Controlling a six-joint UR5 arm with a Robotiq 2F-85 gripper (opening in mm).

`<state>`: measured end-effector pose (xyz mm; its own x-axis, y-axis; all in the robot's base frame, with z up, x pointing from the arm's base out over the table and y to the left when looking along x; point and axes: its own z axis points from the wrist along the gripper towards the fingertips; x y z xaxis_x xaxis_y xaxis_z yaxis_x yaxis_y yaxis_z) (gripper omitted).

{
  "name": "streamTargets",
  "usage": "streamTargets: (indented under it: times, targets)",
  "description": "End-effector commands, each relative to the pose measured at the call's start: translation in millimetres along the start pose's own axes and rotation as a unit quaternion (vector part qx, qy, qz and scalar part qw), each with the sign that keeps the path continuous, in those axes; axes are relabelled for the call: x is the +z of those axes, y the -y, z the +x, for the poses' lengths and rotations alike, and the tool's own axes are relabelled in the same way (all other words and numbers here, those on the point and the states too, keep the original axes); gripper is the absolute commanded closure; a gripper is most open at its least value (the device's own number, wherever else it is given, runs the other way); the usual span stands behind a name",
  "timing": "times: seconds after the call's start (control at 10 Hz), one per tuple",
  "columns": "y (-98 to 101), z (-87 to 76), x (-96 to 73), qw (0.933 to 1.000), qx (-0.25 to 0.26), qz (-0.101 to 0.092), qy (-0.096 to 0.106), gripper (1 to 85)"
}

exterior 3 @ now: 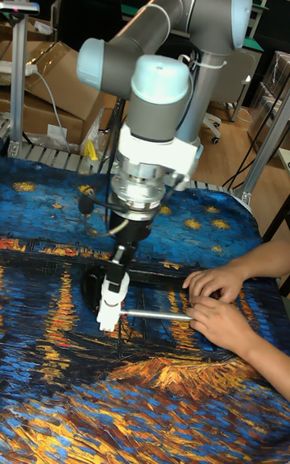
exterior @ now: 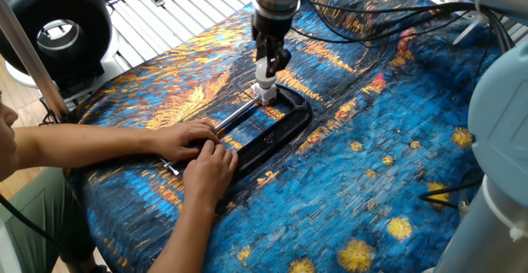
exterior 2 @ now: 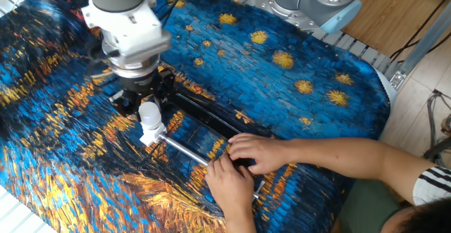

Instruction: Install the light bulb by rotating it

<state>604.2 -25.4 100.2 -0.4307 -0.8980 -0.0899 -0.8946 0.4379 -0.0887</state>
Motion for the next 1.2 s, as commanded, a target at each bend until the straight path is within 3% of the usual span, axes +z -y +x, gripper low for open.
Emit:
streamTargets:
  times: [0.0,0.2,0.6,0.8,1.0,1.1]
  targets:
    - [16.0,3.1,1.6,0.9902,0.138,0.014,0.012,84.3]
    - [22.2,-2.4,11.9,0.9756,0.218,0.014,0.024,84.7]
    - [23.3,4.2,6.9,0.9509,0.309,0.012,0.014,84.7]
    - [19.0,8.0,8.0,0.9424,0.335,0.008,0.003,82.7]
    - [7.7,11.1,13.4,0.9441,0.329,-0.005,-0.017,56.3]
    - [1.7,13.3,12.9,0.9449,0.326,-0.016,-0.03,49.0]
